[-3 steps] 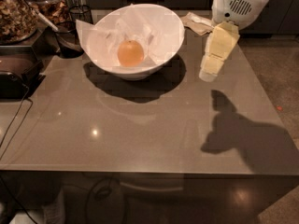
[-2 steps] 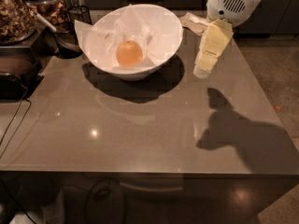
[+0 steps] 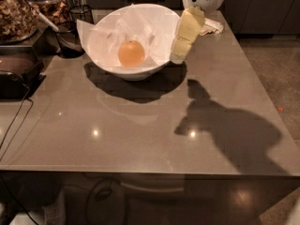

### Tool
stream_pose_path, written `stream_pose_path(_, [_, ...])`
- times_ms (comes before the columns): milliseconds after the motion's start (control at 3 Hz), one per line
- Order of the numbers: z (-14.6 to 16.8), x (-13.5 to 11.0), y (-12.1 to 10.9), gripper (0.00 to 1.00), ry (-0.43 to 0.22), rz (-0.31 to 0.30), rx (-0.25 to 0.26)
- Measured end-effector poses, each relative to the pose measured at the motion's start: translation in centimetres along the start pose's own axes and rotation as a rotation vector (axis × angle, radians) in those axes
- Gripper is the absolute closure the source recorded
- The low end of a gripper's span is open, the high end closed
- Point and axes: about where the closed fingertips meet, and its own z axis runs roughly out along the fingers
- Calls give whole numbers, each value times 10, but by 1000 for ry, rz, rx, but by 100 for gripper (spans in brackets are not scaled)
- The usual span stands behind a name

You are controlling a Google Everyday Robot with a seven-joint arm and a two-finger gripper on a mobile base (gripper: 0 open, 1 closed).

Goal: Pick orange from white bowl

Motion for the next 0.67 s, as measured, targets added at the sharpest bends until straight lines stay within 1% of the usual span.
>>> stream_pose_path(333, [11, -38, -14, 0, 3, -41, -4])
stream_pose_path(667, [26, -69, -24, 0, -36, -96, -31])
